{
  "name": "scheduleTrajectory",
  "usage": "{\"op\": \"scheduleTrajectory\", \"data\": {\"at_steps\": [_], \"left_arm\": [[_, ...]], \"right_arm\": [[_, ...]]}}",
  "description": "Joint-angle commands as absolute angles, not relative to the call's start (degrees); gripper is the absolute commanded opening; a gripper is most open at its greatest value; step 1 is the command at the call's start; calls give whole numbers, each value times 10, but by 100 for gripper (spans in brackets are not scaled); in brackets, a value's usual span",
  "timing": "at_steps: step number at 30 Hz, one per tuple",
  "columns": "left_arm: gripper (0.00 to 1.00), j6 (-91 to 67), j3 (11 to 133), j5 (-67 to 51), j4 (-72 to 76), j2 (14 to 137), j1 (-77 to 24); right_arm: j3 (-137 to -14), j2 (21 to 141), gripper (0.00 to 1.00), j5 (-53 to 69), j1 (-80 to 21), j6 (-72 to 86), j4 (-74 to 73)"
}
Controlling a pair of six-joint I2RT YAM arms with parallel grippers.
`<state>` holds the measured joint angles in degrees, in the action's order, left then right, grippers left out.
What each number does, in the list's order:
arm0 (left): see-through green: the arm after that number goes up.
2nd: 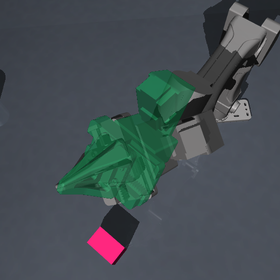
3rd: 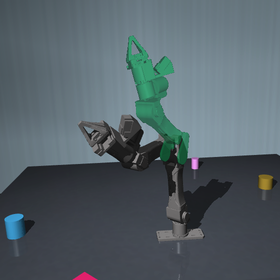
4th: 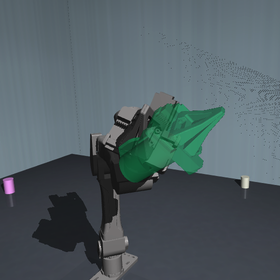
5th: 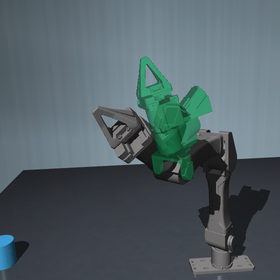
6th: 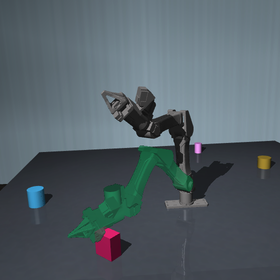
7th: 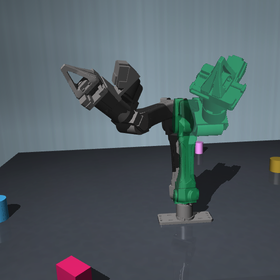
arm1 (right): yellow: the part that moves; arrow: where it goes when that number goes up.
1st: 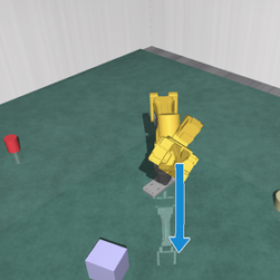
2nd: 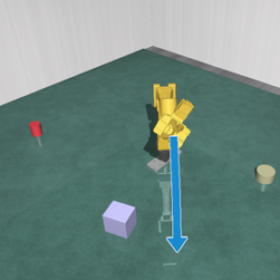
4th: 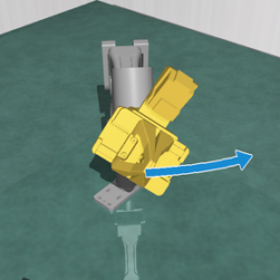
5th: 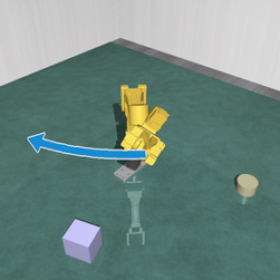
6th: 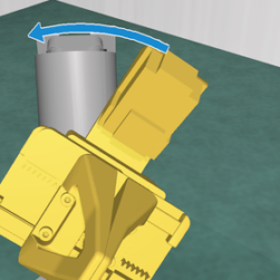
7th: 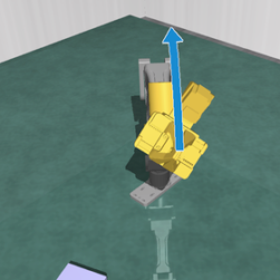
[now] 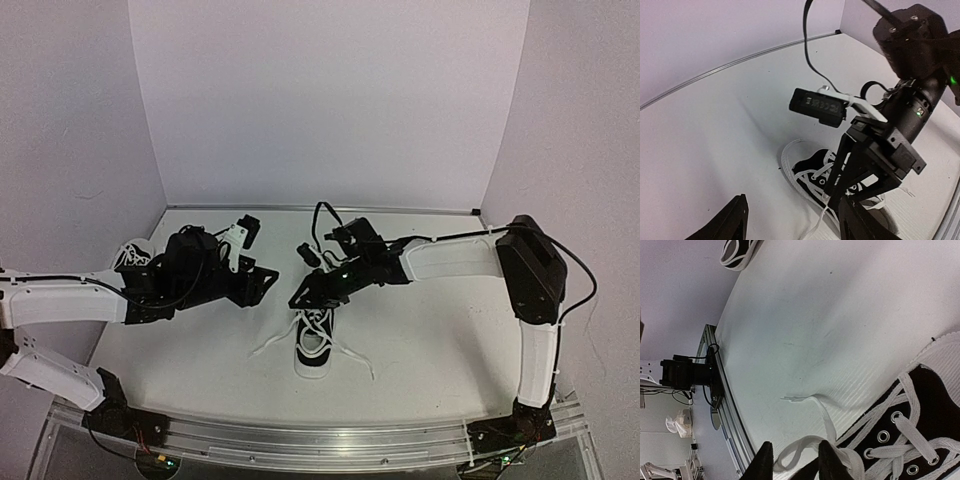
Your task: Tie the shoes
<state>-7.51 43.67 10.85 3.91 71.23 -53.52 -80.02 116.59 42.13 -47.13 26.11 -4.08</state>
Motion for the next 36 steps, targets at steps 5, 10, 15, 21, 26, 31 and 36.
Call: {"op": "scheduleTrajectory", "data": {"at_steps": [5,10,15,21,26,31,36], "left_arm": [[72,-161,404,58,66,686,-501],[79,-163,395,-40,86,699,-481],[78,-153,403,-107,89,726,-477],[72,-157,433,-137,79,788,-468],[67,-169,448,-145,83,829,-459],[62,-174,455,-161,95,848,-454],[54,-171,469,-176,94,864,-451]], "right_arm": [[-823,1133,48,444,-477,257,-35],[-811,1089,59,444,-472,252,-37],[-774,1045,58,437,-448,247,-40],[-770,1051,45,380,-432,203,-99],[-782,1085,37,362,-432,182,-122],[-802,1112,31,371,-432,173,-129],[-762,1083,35,393,-432,152,-133]]}}
